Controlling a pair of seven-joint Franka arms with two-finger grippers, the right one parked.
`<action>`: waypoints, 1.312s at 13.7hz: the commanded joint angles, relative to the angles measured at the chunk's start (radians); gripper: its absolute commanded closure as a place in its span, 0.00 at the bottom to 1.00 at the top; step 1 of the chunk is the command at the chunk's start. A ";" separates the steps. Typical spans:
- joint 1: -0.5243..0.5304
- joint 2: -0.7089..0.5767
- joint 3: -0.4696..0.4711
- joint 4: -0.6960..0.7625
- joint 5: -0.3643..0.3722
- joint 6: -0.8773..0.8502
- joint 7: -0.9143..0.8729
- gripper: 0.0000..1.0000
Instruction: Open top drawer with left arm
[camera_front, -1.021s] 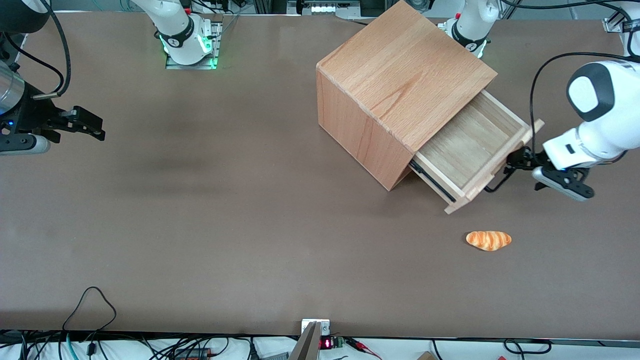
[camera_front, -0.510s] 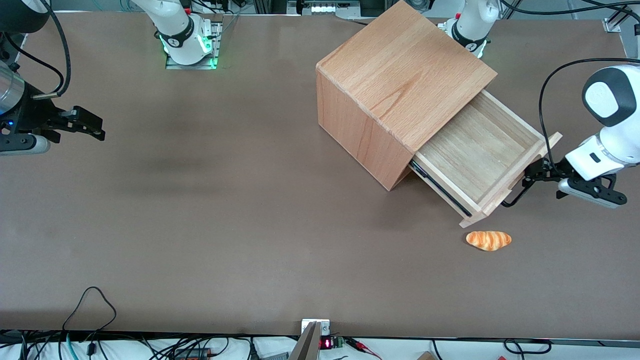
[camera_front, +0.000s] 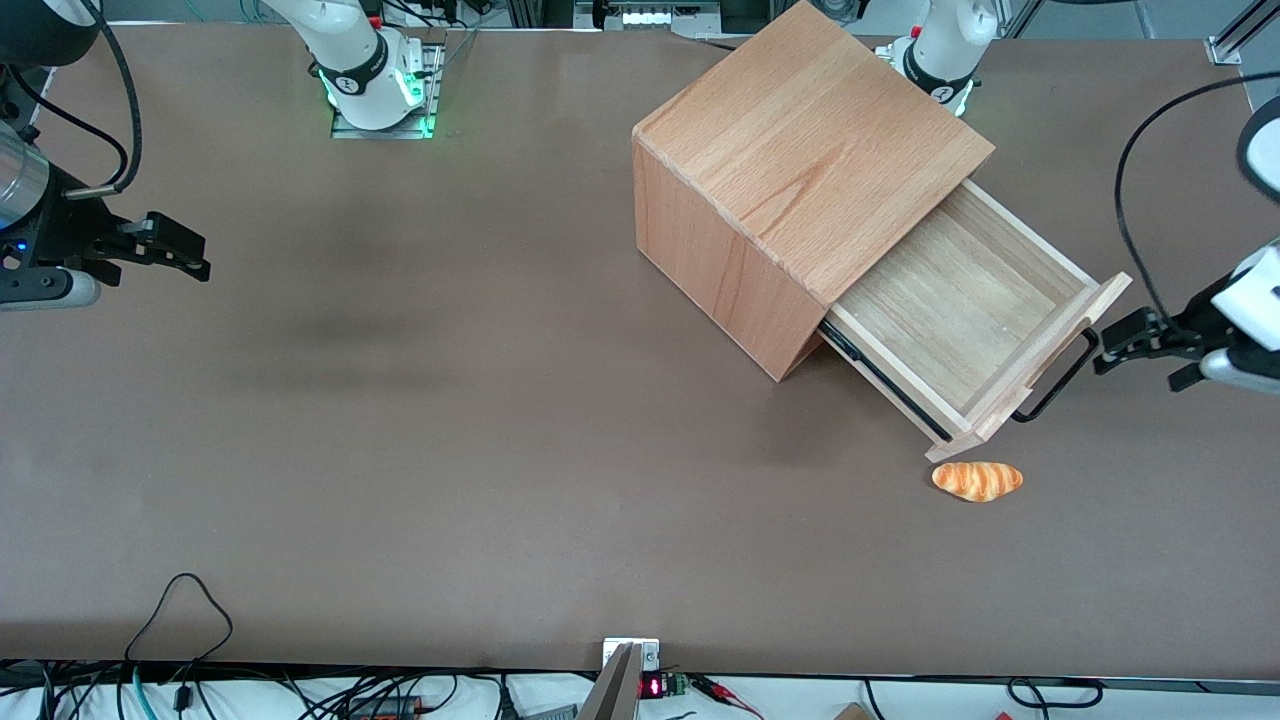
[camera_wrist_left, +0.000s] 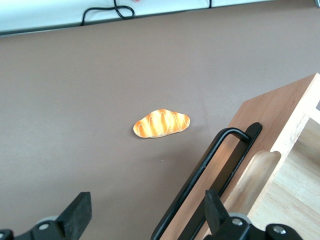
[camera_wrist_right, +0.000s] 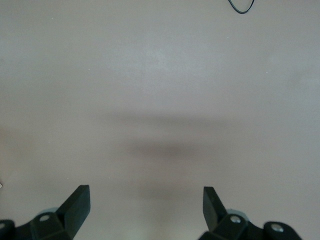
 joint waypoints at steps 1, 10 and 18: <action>-0.009 -0.061 0.003 0.009 0.076 -0.106 -0.127 0.00; -0.013 -0.158 -0.032 0.125 0.204 -0.492 -0.393 0.00; -0.016 -0.155 -0.052 0.127 0.262 -0.486 -0.396 0.00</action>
